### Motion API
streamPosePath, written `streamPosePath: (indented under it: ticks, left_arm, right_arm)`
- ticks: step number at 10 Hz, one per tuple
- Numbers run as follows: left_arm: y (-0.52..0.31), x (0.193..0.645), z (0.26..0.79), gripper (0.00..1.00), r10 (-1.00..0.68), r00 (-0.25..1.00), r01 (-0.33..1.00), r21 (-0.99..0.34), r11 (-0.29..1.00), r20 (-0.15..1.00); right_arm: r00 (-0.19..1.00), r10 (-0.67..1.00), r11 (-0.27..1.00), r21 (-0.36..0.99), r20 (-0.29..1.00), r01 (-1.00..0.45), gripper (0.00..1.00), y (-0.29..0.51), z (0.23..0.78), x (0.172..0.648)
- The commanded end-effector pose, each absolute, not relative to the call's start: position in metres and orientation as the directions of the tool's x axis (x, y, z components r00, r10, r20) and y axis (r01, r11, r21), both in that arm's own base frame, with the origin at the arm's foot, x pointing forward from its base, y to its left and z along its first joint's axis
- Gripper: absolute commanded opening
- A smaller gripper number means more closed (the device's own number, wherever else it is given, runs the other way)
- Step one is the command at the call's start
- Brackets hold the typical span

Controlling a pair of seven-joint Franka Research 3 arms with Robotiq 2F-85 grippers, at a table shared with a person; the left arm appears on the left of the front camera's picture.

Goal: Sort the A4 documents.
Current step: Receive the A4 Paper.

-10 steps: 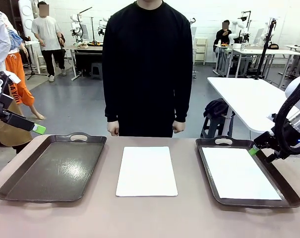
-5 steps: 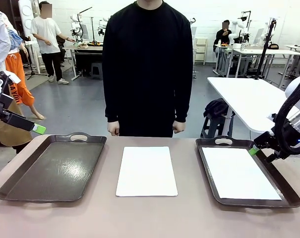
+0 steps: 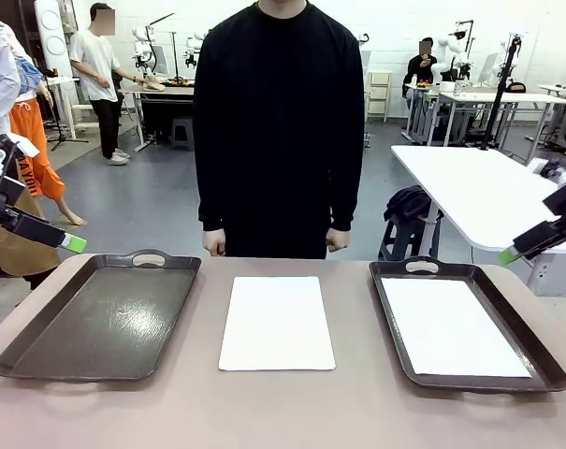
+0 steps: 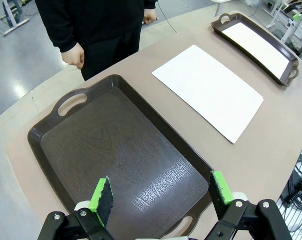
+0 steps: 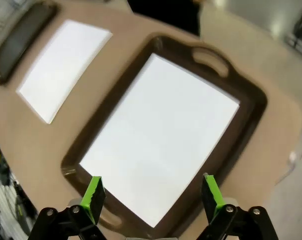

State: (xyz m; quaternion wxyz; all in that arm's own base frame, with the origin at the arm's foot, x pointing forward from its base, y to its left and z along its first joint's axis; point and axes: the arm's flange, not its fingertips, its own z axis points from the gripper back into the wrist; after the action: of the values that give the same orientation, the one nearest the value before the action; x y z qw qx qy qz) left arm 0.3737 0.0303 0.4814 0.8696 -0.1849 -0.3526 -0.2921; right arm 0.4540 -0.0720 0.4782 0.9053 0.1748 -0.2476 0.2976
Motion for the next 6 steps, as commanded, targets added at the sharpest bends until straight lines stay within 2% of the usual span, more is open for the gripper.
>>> streamPosePath:
  ticks: [1,3,5,6]
  left_arm:
    - [0.033,0.375,0.478,1.0,-0.384,0.567,0.654,-0.115,0.747,0.729]
    - [0.033,0.375,0.478,1.0,-0.384,0.567,0.654,-0.115,0.747,0.729]
    - [0.033,0.375,0.478,1.0,-0.384,0.567,0.654,-0.115,0.747,0.729]
    - [0.033,0.375,0.478,1.0,-0.384,0.567,0.654,-0.115,0.747,0.729]
  right_arm:
    - [0.551,0.54,0.622,0.139,0.637,-0.77,1.0,-0.065,0.477,0.427]
    - [0.454,0.564,0.527,0.122,0.69,-0.841,1.0,-0.061,0.499,0.418]
    - [0.409,0.536,0.438,0.171,0.739,-0.883,1.0,-0.065,0.519,0.421]
    - [0.398,0.53,0.439,0.159,0.748,-0.884,1.0,-0.066,0.523,0.421]
